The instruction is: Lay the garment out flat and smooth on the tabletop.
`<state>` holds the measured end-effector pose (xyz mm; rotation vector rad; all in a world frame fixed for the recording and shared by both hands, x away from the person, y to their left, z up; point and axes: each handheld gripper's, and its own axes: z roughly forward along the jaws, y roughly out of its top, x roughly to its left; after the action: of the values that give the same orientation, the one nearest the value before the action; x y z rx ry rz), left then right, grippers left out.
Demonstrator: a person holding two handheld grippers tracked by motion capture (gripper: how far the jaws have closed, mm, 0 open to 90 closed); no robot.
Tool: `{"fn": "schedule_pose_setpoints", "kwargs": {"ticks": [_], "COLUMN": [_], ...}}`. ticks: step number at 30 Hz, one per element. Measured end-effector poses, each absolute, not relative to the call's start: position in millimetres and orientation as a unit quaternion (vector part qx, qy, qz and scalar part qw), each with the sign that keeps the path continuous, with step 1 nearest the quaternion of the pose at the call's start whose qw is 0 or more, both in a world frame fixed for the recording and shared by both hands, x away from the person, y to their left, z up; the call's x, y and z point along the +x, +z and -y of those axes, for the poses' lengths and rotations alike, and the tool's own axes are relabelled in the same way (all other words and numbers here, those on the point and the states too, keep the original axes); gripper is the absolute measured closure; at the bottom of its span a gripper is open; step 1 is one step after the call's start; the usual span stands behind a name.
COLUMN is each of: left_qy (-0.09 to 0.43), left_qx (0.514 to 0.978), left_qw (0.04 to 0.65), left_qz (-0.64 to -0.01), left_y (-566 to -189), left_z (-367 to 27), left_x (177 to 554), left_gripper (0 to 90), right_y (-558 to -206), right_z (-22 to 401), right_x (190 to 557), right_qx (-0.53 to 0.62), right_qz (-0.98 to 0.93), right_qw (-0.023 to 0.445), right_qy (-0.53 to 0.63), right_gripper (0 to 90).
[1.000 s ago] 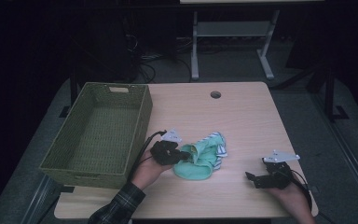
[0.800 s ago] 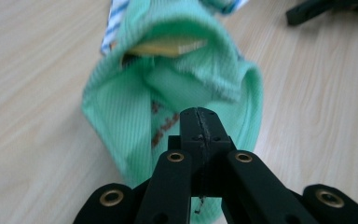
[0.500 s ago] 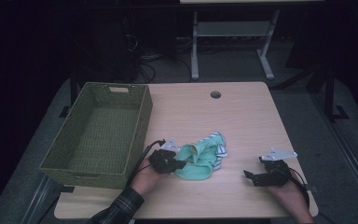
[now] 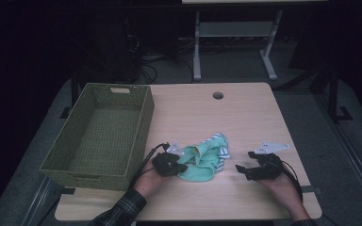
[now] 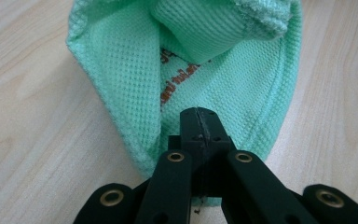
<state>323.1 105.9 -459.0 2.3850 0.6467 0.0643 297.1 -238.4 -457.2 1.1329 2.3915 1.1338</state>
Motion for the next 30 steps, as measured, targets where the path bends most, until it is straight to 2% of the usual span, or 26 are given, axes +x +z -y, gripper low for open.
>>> {"fn": "schedule_pose_setpoints", "kwargs": {"ticks": [13, 21, 26, 30], "left_qy": [0.023, 0.026, 0.027, 0.027], "left_qx": [0.912, 0.913, 0.913, 0.913], "left_qw": [0.328, 0.326, 0.324, 0.324], "left_qz": [-0.247, -0.245, -0.246, -0.245], "left_y": [-459, -459, -458, -458], "left_z": [-106, -105, -105, -105], "left_x": [323, 323, 323, 323], "left_gripper": [89.6, 89.6, 89.6, 89.6], "right_y": [-449, -452, -452, -457], "right_z": [209, 196, 187, 182], "right_x": [318, 327, 338, 348], "right_qx": [0.367, 0.36, 0.358, 0.358], "right_qz": [-0.83, -0.826, -0.827, -0.829], "right_qw": [0.125, 0.11, 0.111, 0.128], "right_qy": [0.401, 0.419, 0.418, 0.411], "right_gripper": [29.6, 44.0, 49.1, 64.4]}}
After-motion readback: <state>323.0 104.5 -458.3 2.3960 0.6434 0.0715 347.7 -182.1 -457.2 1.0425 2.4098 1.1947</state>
